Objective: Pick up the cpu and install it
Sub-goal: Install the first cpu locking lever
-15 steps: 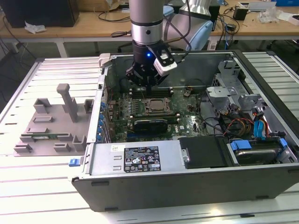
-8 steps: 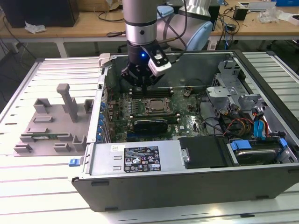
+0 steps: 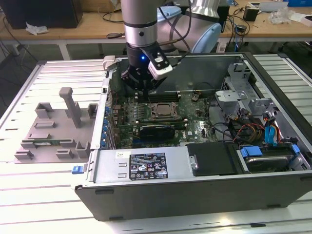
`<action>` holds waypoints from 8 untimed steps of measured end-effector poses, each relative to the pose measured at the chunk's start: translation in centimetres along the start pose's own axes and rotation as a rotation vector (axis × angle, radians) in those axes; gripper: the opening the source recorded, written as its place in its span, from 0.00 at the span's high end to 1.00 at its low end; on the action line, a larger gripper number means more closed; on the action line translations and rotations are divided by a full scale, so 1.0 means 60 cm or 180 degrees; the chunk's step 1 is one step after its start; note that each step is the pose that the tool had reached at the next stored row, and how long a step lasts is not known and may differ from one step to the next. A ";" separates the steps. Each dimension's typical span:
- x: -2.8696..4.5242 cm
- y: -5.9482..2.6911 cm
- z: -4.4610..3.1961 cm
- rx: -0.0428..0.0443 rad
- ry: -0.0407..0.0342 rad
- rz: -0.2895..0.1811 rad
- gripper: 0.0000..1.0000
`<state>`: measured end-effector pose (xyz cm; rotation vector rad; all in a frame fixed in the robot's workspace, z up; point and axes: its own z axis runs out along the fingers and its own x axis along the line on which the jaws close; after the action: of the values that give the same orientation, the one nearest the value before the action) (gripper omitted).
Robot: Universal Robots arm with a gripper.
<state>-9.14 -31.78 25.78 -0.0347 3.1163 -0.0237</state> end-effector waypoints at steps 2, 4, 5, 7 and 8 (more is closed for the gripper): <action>0.010 0.000 0.000 -0.0002 0.0000 0.0000 0.89; 0.019 0.000 0.000 -0.0095 -0.0002 0.0002 0.89; 0.021 0.000 -0.001 -0.0128 -0.0003 0.0003 0.89; 0.023 0.000 -0.001 -0.0222 -0.0005 0.0005 0.89; 0.024 0.001 -0.001 -0.0283 -0.0006 0.0007 0.89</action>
<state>-10.59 -31.78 25.78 -0.0330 3.1134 0.1150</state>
